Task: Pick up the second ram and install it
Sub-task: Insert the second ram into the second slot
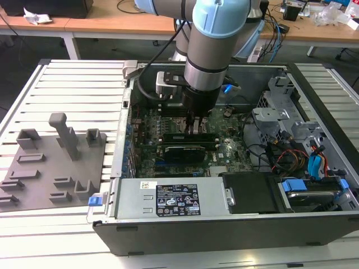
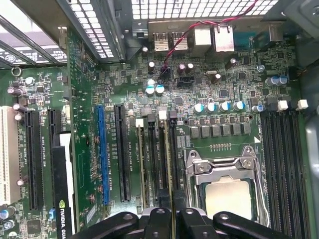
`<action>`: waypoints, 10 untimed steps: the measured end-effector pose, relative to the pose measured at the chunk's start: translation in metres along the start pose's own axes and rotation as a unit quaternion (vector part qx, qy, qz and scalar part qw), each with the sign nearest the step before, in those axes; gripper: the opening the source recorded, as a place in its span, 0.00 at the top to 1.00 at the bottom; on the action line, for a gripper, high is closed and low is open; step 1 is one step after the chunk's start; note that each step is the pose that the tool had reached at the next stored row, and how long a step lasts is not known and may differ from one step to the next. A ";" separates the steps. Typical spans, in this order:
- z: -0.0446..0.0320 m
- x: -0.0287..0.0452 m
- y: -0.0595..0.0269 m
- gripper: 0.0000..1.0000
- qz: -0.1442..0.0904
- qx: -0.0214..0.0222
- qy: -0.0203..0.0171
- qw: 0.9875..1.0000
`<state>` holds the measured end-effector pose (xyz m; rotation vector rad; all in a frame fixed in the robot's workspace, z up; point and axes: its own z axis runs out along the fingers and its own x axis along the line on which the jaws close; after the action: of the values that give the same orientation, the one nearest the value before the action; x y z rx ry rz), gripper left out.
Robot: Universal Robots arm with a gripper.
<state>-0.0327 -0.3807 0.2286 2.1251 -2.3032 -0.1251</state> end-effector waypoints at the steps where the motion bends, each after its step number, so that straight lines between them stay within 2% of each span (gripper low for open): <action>1: 0.0001 0.0001 0.0002 0.86 0.000 0.000 0.000 1.000; 10: 0.0014 -0.0001 -0.0022 0.86 0.000 0.000 0.000 1.000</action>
<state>-0.0305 -0.3807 0.2271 2.1249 -2.3033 -0.1250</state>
